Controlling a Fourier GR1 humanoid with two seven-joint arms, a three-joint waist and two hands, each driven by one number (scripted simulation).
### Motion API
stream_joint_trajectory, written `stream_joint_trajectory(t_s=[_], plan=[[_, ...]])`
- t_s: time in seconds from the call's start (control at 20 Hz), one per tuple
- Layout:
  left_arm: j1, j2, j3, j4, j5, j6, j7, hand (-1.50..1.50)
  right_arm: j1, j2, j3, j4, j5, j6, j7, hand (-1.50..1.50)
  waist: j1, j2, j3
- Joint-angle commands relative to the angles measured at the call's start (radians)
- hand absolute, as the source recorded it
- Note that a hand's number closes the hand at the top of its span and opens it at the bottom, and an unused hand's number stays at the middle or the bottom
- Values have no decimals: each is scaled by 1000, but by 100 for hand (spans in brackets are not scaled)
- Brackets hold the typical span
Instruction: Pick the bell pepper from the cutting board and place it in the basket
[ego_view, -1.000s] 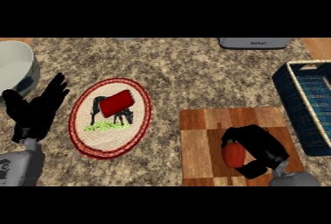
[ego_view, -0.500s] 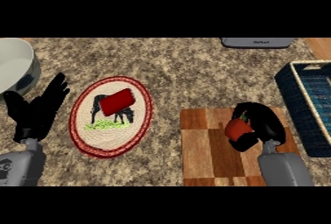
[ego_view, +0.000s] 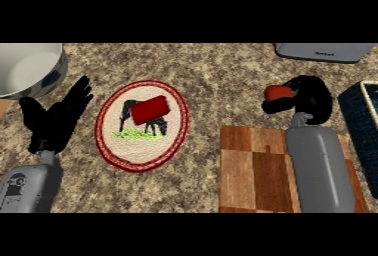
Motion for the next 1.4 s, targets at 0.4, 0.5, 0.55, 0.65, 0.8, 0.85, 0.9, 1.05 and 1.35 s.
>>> stream_joint_trajectory(t_s=[0.4, 0.5, 0.55, 0.65, 0.8, 0.85, 0.9, 1.05, 1.35], plan=[[-50, -15, -22, 17, -13, 8, 28, 0, -491, -24, -39, 265, 384, -452, 282, 150, 23, 1, -4], [-36, -25, -31, 12, -28, 19, 8, 0, -549, -20, -60, 318, 457, -471, 338, 150, 16, -2, -5], [-63, 0, -12, 29, -12, 2, 33, 0, -570, 0, -61, 350, 495, -487, 362, 150, 11, 0, -4], [-56, -6, -2, 50, -18, 19, 16, 0, -646, -32, -101, 391, 538, -452, 400, 150, -8, -3, -5], [-42, -3, 6, 30, -3, 9, 16, 0, -711, -68, -143, 479, 612, -434, 435, 150, -10, -8, -4], [-37, -25, -13, 49, -29, 28, -10, 0, -743, -102, -164, 500, 618, -398, 427, 150, -25, -7, -4], [-27, 9, 6, 57, -23, 9, -8, 0, -790, -115, -175, 529, 633, -378, 436, 150, -13, -6, -4], [-25, 28, 26, 31, 4, -9, 13, 0, -830, -166, -212, 588, 684, -390, 454, 150, -16, -9, -3], [-32, 33, 33, 31, 3, -4, 26, 0, -912, -261, -267, 673, 772, -380, 463, 150, -29, -11, -2]])
